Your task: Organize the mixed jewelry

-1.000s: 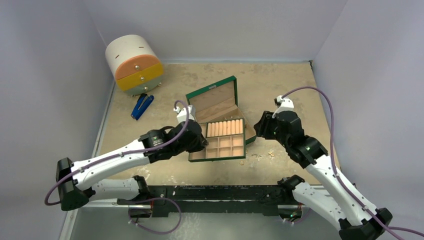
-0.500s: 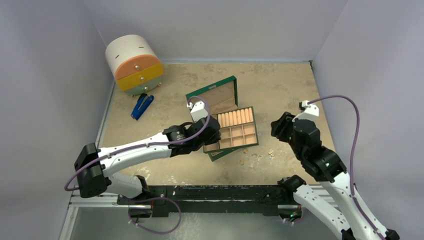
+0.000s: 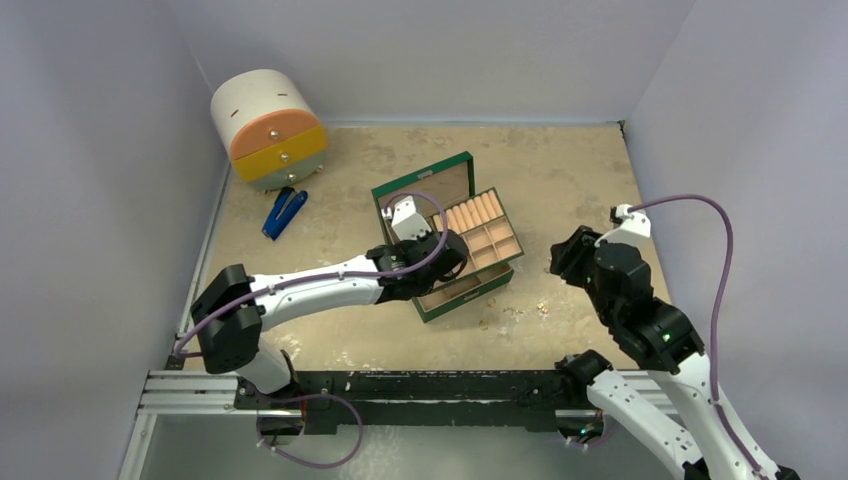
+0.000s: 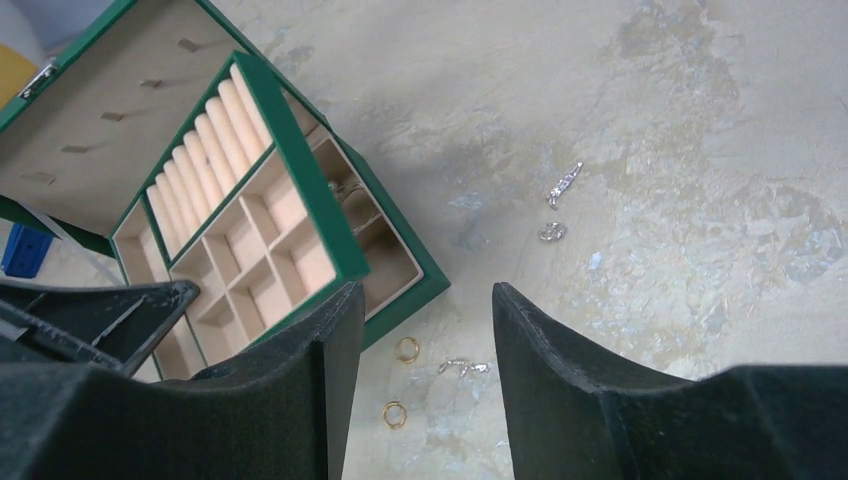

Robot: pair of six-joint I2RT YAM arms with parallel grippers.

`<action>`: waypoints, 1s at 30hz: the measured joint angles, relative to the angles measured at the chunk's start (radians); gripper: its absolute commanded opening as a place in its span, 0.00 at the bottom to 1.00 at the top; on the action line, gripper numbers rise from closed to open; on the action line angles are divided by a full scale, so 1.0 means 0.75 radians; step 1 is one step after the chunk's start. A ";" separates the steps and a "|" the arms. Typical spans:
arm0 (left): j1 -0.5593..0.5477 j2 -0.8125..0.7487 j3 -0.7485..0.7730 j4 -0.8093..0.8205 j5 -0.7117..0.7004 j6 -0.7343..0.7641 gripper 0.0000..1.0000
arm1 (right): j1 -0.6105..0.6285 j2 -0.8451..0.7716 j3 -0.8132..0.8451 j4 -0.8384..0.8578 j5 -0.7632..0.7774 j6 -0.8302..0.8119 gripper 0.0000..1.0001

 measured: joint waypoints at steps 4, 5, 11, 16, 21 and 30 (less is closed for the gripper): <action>0.000 0.077 0.084 -0.027 -0.063 -0.071 0.00 | 0.000 -0.015 0.016 -0.014 0.000 -0.001 0.54; -0.001 0.095 0.100 -0.035 -0.073 -0.093 0.00 | 0.000 -0.018 0.018 -0.017 0.000 -0.001 0.54; -0.002 0.193 0.155 -0.099 -0.099 -0.209 0.00 | 0.000 -0.022 0.019 -0.037 -0.001 -0.007 0.54; -0.011 0.224 0.161 -0.165 -0.112 -0.258 0.00 | 0.001 -0.024 0.019 -0.045 -0.001 -0.011 0.55; -0.032 0.243 0.186 -0.209 -0.125 -0.293 0.00 | 0.000 -0.025 0.019 -0.045 -0.003 -0.011 0.55; -0.037 0.247 0.187 -0.257 -0.142 -0.345 0.00 | 0.000 -0.025 0.019 -0.045 -0.010 -0.011 0.55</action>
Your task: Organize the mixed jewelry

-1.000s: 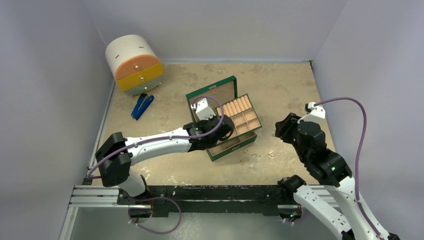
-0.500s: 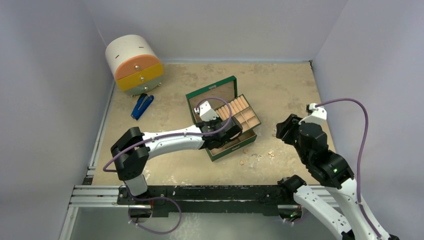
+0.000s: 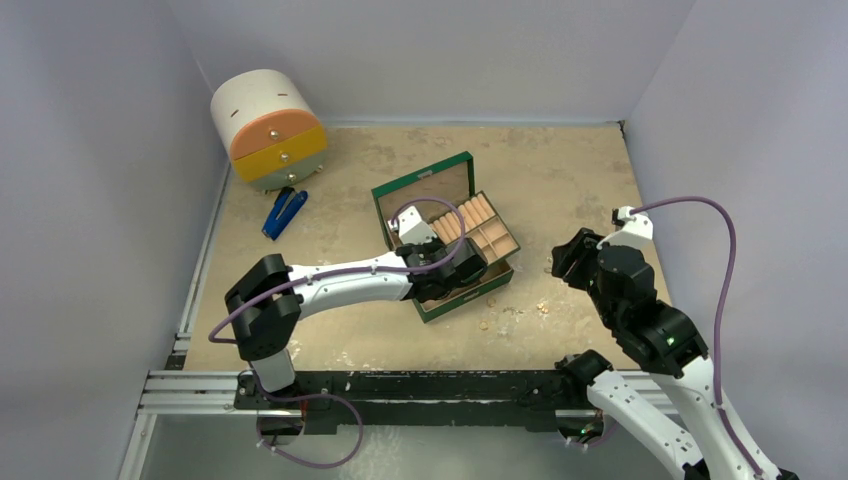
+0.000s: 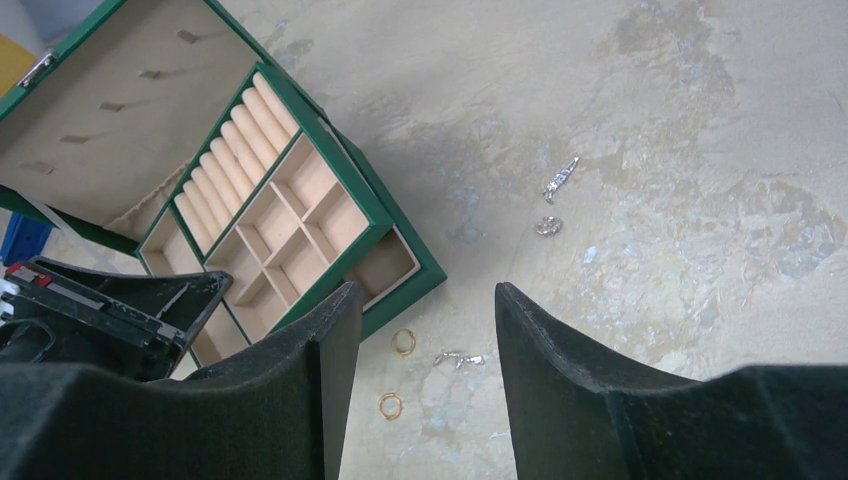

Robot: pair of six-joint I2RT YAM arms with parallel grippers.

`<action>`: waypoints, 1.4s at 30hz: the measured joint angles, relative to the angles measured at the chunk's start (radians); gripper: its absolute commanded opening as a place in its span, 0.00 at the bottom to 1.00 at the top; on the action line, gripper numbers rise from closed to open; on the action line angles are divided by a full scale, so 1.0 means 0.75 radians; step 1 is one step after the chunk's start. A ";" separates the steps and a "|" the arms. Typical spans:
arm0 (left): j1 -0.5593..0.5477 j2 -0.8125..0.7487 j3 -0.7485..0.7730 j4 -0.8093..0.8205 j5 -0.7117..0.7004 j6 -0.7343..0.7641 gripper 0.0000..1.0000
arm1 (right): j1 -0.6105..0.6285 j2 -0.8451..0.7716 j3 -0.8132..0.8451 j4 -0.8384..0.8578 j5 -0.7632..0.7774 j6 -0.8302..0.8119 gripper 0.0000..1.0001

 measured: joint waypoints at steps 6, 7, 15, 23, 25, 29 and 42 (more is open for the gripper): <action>0.000 0.000 -0.010 -0.006 -0.001 -0.005 0.00 | 0.000 0.000 0.000 0.000 -0.001 0.001 0.55; 0.000 0.000 -0.017 -0.003 -0.001 -0.006 0.00 | 0.000 0.000 0.000 0.000 -0.002 0.001 0.55; 0.000 0.000 -0.063 -0.005 0.005 -0.006 0.00 | 0.000 0.000 0.000 0.000 -0.003 0.001 0.55; 0.000 0.000 -0.091 -0.011 0.020 -0.005 0.00 | 0.000 0.000 0.000 0.001 -0.006 0.002 0.55; 0.000 0.000 -0.096 -0.016 0.025 -0.006 0.00 | 0.000 0.001 0.000 0.001 -0.007 0.002 0.55; 0.000 0.000 -0.097 -0.017 0.028 -0.006 0.00 | 0.000 0.001 0.000 0.001 -0.012 0.003 0.55; 0.001 0.025 -0.107 -0.006 0.033 -0.021 0.01 | 0.000 0.001 0.000 0.001 -0.036 0.011 0.56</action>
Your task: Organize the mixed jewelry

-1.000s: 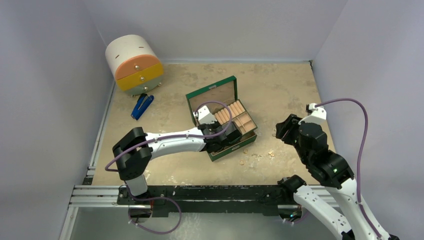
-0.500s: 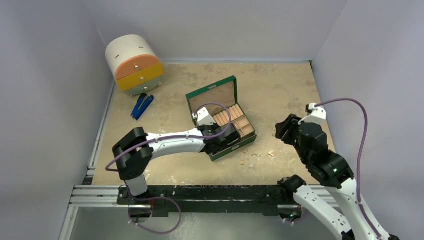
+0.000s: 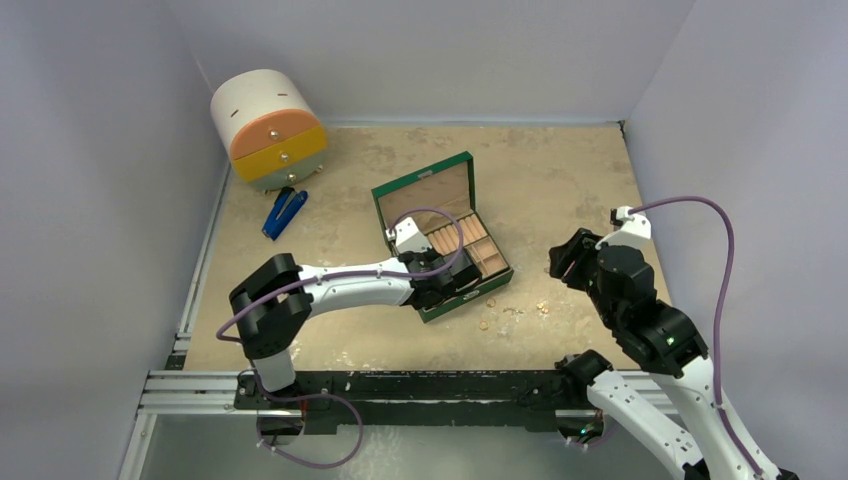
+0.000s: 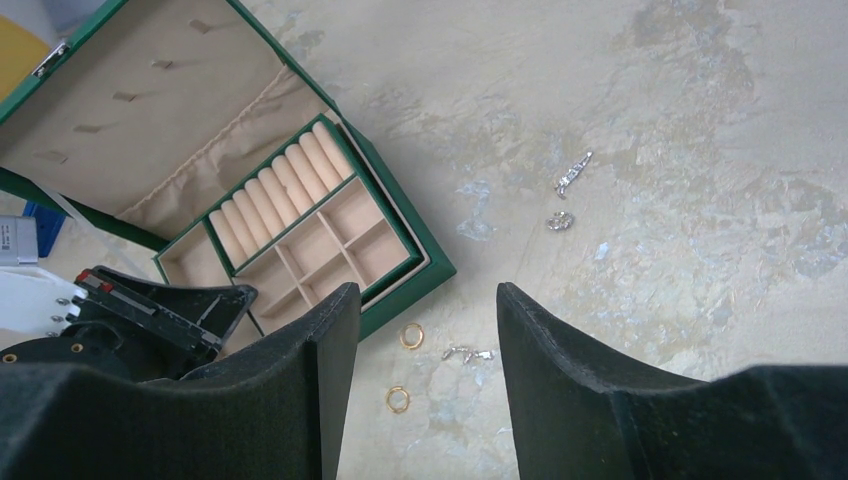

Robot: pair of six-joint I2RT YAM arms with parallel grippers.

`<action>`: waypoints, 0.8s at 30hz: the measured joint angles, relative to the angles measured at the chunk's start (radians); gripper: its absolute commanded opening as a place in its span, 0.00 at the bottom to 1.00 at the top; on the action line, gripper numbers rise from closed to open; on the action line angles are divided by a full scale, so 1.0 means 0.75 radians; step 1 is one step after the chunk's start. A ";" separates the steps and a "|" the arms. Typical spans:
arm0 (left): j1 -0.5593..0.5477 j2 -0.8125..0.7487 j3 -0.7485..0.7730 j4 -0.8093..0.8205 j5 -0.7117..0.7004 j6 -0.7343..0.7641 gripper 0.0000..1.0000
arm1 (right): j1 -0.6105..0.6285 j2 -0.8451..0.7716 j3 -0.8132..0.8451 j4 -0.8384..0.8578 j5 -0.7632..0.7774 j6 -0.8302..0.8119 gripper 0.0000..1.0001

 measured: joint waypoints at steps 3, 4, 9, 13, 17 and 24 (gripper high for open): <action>0.000 0.010 0.001 -0.002 0.001 -0.012 0.08 | 0.000 0.000 0.000 0.000 0.000 0.001 0.56; 0.000 0.011 0.003 -0.004 0.002 -0.014 0.11 | 0.000 0.000 0.000 0.000 0.000 0.001 0.56; 0.001 0.013 0.007 -0.018 0.013 -0.018 0.25 | 0.000 0.000 -0.001 -0.001 -0.001 0.001 0.56; 0.001 0.013 0.007 -0.045 0.025 -0.018 0.32 | 0.000 0.000 -0.002 -0.001 -0.002 0.001 0.57; 0.001 0.012 0.015 -0.064 0.029 -0.015 0.34 | 0.000 -0.001 -0.008 -0.001 -0.005 0.001 0.57; 0.001 -0.004 0.026 -0.086 0.033 0.035 0.36 | 0.000 0.000 -0.009 0.002 -0.030 0.000 0.57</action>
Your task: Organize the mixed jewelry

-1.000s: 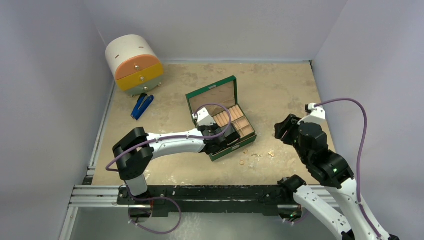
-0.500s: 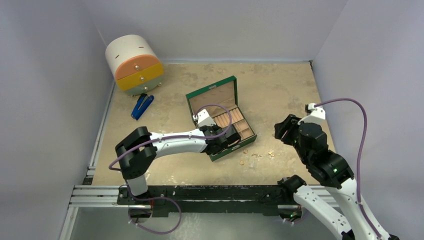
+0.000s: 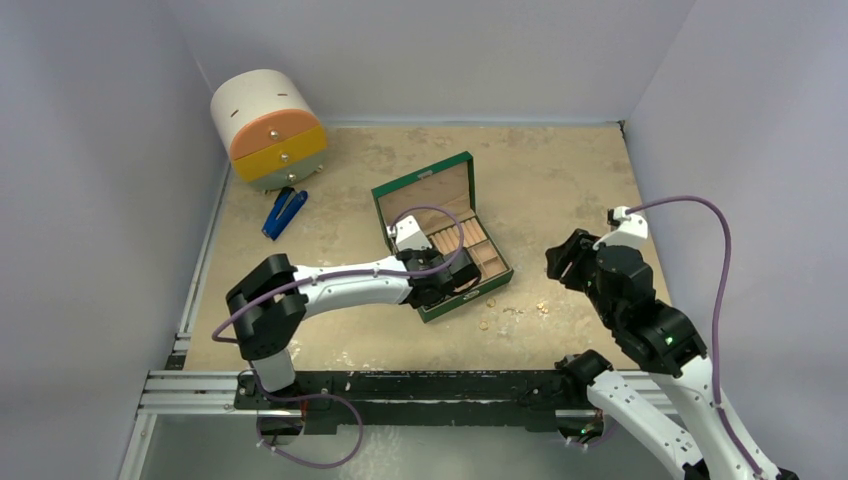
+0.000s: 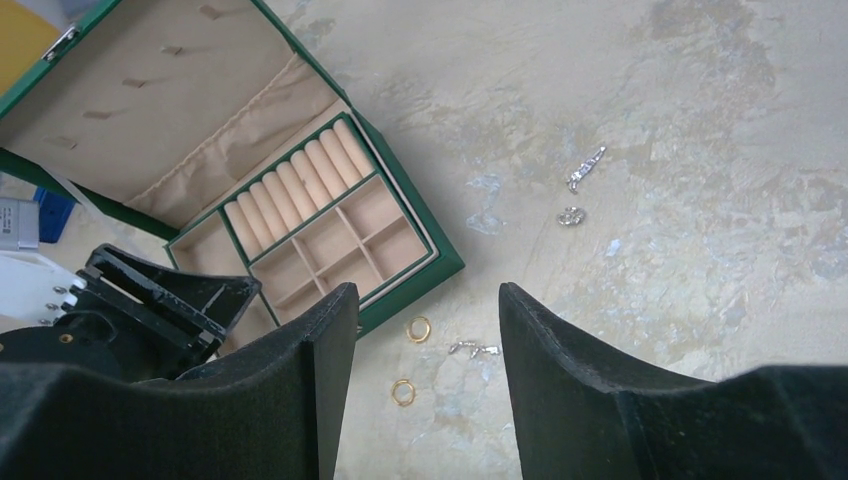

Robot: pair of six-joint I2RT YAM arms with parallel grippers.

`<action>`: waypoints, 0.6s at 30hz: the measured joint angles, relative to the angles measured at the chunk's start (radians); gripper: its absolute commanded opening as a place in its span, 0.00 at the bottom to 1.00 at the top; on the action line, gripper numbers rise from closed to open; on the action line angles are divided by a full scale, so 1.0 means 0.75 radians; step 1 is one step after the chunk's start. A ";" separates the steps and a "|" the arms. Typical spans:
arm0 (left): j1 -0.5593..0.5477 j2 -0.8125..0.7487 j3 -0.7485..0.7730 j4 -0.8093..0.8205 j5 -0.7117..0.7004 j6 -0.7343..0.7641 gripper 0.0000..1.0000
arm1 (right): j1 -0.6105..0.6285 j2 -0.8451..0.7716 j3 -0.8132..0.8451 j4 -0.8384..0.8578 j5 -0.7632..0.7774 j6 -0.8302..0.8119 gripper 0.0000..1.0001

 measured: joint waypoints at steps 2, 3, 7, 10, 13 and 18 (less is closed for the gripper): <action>0.000 -0.022 0.003 0.002 -0.001 0.036 0.36 | 0.000 0.002 -0.001 0.007 -0.013 -0.002 0.57; 0.000 -0.036 0.004 0.003 -0.003 0.056 0.36 | 0.000 0.004 -0.001 0.010 -0.019 -0.004 0.57; 0.000 -0.124 0.005 0.011 -0.031 0.142 0.37 | 0.000 0.029 -0.007 0.035 -0.066 -0.017 0.57; 0.000 -0.208 0.004 0.027 -0.070 0.233 0.39 | 0.000 0.059 -0.018 0.075 -0.126 -0.045 0.57; 0.000 -0.320 -0.020 0.087 -0.111 0.341 0.42 | 0.000 0.108 -0.041 0.132 -0.230 -0.081 0.56; 0.000 -0.562 -0.081 0.135 -0.219 0.530 0.46 | 0.000 0.233 -0.073 0.241 -0.424 -0.137 0.56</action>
